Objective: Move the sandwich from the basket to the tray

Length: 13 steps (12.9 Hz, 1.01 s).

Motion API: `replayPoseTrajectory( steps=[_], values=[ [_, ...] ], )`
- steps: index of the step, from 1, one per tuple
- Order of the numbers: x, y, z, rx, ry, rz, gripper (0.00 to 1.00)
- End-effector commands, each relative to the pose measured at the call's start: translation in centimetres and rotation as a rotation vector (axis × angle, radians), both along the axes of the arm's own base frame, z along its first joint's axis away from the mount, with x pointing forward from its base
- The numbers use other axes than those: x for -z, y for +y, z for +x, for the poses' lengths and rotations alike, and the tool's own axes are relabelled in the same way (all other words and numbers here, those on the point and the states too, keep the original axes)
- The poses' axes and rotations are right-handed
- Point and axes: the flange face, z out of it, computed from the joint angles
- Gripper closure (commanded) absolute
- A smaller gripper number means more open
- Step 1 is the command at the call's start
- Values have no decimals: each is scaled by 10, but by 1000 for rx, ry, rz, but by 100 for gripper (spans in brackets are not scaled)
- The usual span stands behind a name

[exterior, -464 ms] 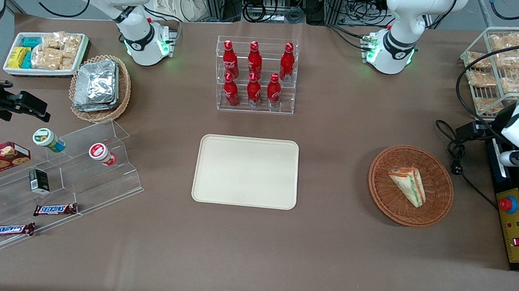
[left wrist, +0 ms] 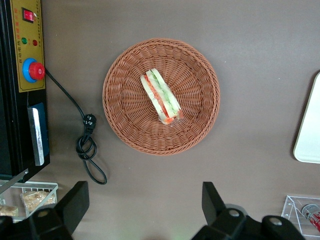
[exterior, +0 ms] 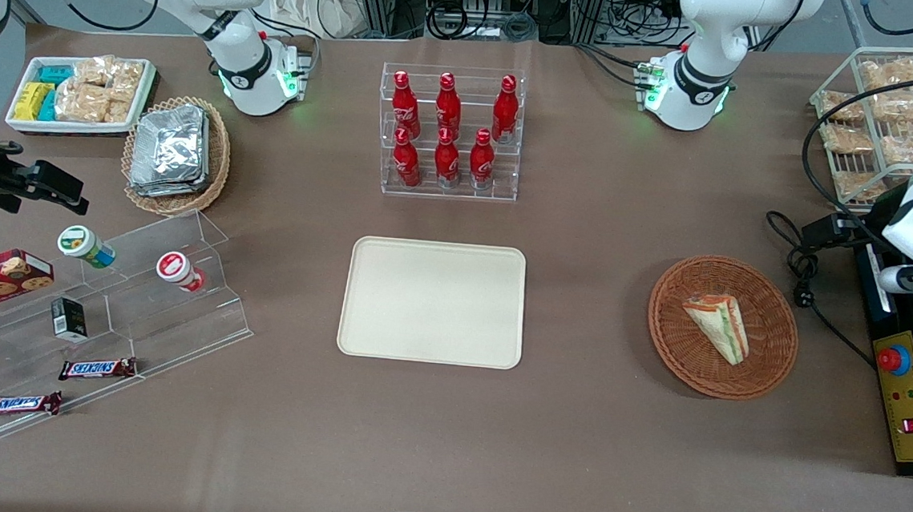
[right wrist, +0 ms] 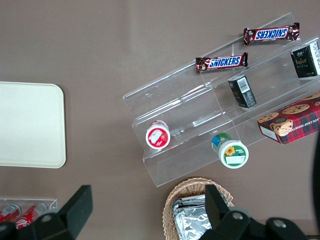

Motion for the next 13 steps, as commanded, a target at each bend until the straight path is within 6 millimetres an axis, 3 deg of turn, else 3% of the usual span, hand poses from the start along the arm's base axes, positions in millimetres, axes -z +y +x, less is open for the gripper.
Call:
replayPoseTrajectory(
  steps=[1, 7, 11, 13],
  values=[
    [-3, 0, -2, 2, -10, -2, 0],
    [1, 12, -2, -27, 2, 1, 0],
    [20, 14, 6, -96, 30, 3, 0],
    [39, 13, 14, -134, 54, -7, 1]
  ],
)
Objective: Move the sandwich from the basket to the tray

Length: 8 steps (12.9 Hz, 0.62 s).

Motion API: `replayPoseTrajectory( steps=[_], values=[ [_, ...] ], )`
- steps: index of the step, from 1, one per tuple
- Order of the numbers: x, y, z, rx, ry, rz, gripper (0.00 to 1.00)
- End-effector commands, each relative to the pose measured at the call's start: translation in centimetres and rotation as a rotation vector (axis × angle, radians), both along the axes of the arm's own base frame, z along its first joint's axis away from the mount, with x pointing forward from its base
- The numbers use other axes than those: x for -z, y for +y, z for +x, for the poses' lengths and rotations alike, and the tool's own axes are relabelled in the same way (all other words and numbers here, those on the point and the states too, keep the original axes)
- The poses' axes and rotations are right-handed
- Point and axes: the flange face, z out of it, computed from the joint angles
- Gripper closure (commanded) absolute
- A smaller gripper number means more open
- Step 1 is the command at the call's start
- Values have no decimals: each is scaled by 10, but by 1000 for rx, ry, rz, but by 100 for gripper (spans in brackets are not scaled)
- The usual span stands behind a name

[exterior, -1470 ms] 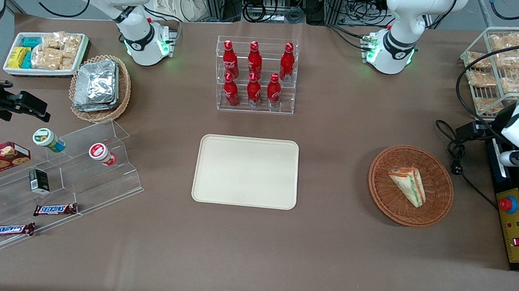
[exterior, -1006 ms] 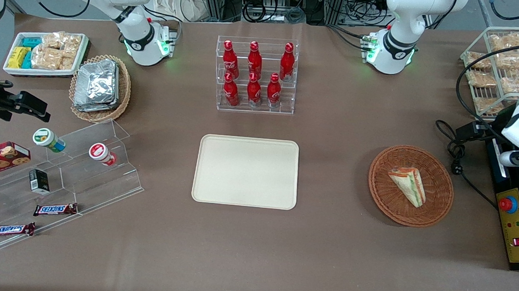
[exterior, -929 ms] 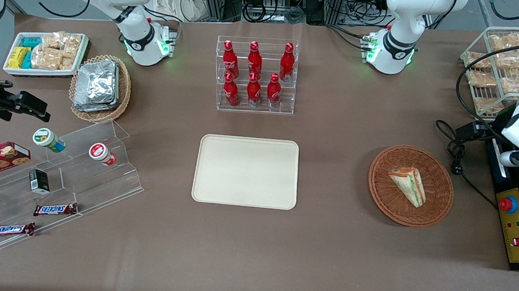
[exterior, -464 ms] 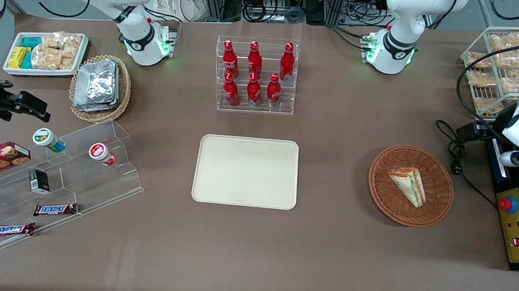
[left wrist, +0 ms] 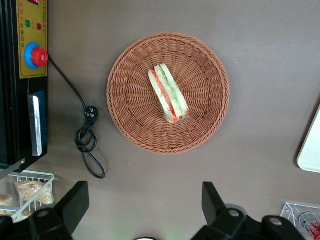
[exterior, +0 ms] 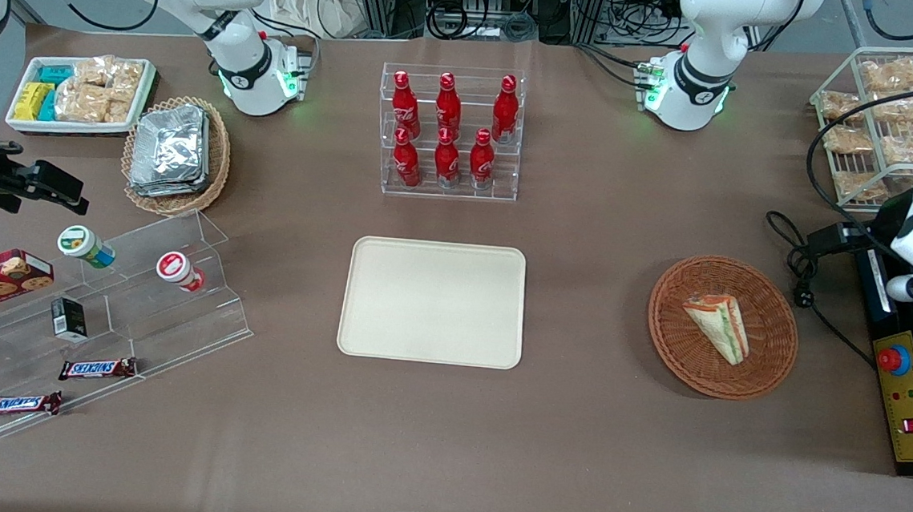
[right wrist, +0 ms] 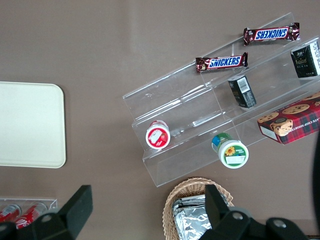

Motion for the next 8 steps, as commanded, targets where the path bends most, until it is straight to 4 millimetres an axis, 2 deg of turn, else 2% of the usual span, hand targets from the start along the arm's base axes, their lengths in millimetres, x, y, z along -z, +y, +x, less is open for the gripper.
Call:
replayPoseTrajectory(
  steps=[1, 5, 8],
  values=[
    [29, -2, 12, -87, 33, -17, 1],
    [90, -5, 37, -247, 91, 11, 1],
    [144, -1, 54, -273, 119, 10, 2]
  ],
)
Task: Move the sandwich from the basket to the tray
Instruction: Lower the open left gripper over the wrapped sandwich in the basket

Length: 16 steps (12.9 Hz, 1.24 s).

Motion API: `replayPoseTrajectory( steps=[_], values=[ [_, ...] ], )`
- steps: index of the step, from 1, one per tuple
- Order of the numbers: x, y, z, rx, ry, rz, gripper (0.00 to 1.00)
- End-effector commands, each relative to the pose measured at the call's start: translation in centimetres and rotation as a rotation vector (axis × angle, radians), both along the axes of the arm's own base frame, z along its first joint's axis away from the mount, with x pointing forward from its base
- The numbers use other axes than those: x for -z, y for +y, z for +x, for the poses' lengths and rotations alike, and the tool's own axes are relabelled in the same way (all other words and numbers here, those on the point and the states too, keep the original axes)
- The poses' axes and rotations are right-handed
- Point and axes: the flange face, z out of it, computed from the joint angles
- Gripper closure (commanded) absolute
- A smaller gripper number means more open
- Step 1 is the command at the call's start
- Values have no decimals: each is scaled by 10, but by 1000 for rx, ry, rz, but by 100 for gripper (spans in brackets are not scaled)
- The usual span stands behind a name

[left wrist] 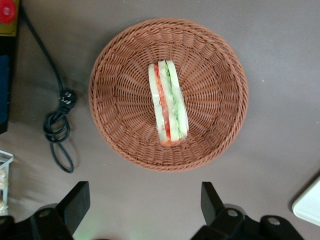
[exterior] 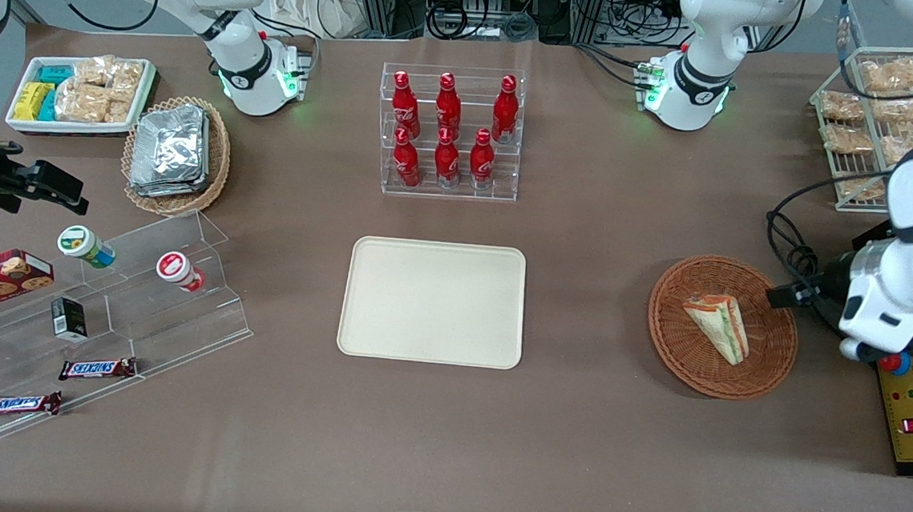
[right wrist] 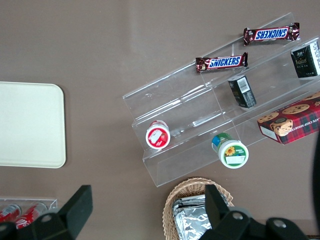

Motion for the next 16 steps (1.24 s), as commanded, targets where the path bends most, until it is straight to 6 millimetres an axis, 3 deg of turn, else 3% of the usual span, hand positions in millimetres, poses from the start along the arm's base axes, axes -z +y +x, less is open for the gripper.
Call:
replayPoseTrajectory(
  steps=[1, 10, 13, 16],
  values=[
    [36, 0, 14, -57, 10, -1, 2],
    [165, -2, 33, -133, 61, -69, 2],
    [192, -2, 32, -136, 91, -71, 1],
    [198, -3, 28, -135, 113, -70, 1]
  ],
)
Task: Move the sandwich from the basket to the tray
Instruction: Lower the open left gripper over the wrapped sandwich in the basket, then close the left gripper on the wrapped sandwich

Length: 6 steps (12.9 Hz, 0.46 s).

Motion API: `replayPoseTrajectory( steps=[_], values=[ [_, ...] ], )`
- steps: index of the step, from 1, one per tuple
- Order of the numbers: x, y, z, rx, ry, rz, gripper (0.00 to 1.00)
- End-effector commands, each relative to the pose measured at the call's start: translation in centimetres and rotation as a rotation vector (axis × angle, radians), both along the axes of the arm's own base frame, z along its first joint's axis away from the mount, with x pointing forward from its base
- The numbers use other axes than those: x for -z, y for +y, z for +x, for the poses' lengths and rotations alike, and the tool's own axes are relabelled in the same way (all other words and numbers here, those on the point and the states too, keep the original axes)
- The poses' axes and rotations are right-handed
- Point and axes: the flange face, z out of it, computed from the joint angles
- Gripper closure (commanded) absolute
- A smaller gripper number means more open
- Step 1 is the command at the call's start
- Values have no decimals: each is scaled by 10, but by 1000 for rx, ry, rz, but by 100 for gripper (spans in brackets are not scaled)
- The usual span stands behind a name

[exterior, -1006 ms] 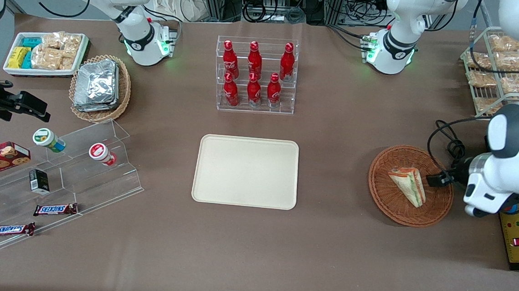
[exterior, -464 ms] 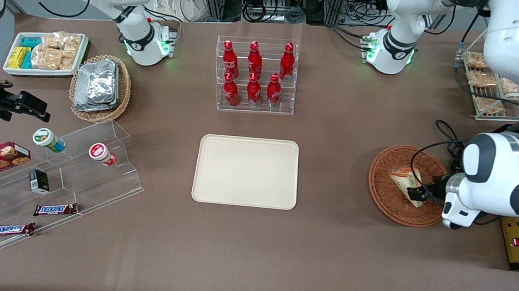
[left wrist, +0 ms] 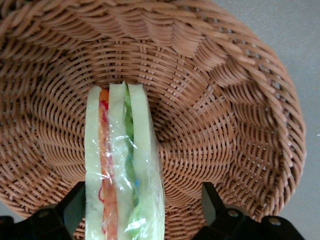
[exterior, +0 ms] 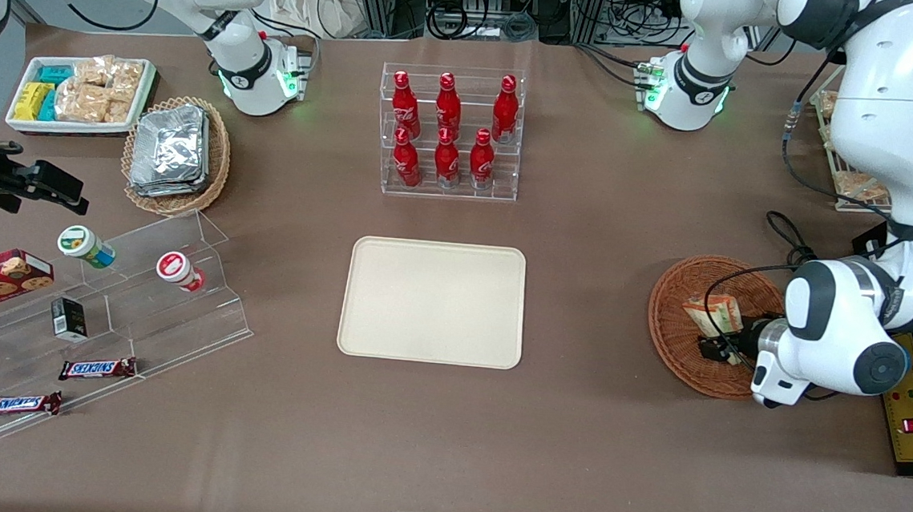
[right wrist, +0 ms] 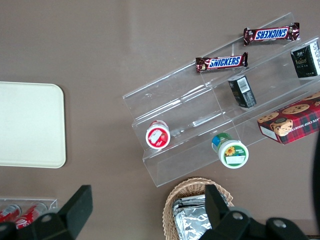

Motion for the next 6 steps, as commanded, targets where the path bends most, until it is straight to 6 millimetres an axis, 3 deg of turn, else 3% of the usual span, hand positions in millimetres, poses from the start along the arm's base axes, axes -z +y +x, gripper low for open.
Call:
replayPoseTrajectory(
  steps=[1, 4, 6],
  values=[
    [-4, 1, -2, -19, 13, -3, 1],
    [-8, 22, -6, -42, 44, -5, 1],
    [-2, 20, -10, -39, 59, -7, 1]
  ],
)
